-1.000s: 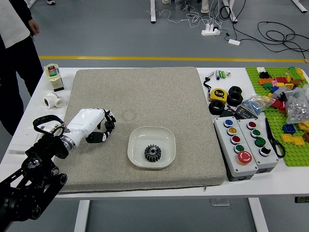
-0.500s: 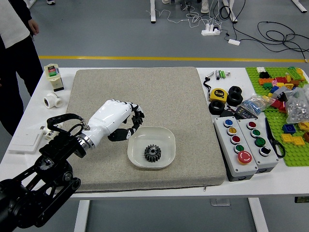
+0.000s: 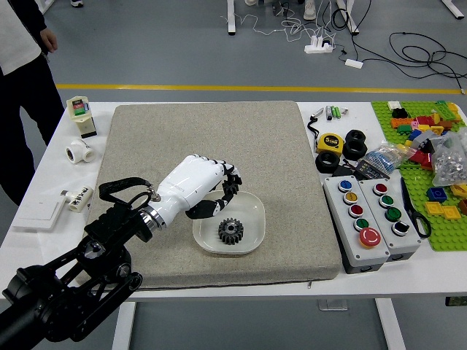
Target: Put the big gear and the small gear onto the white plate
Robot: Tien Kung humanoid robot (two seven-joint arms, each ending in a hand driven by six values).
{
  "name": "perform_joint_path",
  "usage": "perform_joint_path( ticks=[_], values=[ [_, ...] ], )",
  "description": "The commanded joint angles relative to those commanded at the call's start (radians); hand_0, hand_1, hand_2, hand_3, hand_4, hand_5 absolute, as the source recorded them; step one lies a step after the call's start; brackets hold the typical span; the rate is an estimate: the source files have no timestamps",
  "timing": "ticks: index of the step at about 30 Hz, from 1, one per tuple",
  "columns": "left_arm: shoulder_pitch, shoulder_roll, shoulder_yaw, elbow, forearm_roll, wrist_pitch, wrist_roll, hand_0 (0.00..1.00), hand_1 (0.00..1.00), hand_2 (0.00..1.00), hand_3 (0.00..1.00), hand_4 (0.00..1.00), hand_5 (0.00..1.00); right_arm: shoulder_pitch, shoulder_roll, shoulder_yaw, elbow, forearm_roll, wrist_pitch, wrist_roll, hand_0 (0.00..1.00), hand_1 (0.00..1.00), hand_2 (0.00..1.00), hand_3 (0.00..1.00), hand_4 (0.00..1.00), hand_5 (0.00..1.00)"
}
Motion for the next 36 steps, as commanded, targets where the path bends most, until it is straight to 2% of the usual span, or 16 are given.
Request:
perform_joint_path(
  ticks=[1,6,7,16,26,30,31,36],
  values=[
    [-0.001,-0.001,0.000,0.007,0.000,-0.001,0.003,0.443,0.635,0.781,0.808,0.825,0.145,0.001,-0.001,0.000,0.000,0.000,0.000,0.000,0.604,0.611,0.701,0.552,0.757,0.655],
    [-0.002,-0.001,-0.004,0.021,0.000,0.004,0.006,0.443,0.635,0.781,0.808,0.825,0.145,0.003,-0.002,0.000,0.000,0.000,0.000,0.001,0.604,0.611,0.701,0.552,0.757,0.655],
    [-0.001,-0.001,-0.005,0.020,0.000,0.005,0.006,0.461,0.652,0.797,0.840,0.834,0.143,0.004,-0.002,0.001,0.000,-0.001,0.000,0.001,0.604,0.611,0.699,0.552,0.757,0.655],
    [0.001,0.005,-0.011,0.007,0.000,0.009,0.002,0.468,0.657,0.805,0.837,0.840,0.147,0.006,-0.003,0.002,0.000,0.002,-0.002,0.001,0.604,0.611,0.699,0.552,0.757,0.654],
    [0.006,0.004,-0.028,0.005,0.000,0.036,0.004,0.462,0.656,0.807,0.825,0.835,0.154,0.007,-0.002,0.000,0.000,0.003,-0.002,0.001,0.603,0.611,0.699,0.551,0.757,0.654],
    [0.013,0.002,-0.054,0.005,0.000,0.058,0.009,0.462,0.656,0.807,0.825,0.835,0.154,0.006,-0.003,0.000,0.000,0.003,-0.002,0.001,0.603,0.611,0.699,0.551,0.757,0.654],
    [0.019,-0.002,-0.072,0.007,0.000,0.067,0.012,0.498,0.682,0.836,0.825,0.834,0.157,0.006,-0.003,-0.001,0.000,0.005,-0.003,0.001,0.603,0.611,0.698,0.551,0.757,0.654],
    [0.041,-0.016,-0.150,0.017,0.000,0.089,0.022,0.498,0.682,0.836,0.825,0.834,0.157,0.006,-0.002,-0.001,0.000,0.007,-0.003,0.001,0.603,0.611,0.698,0.551,0.757,0.654]
  ],
)
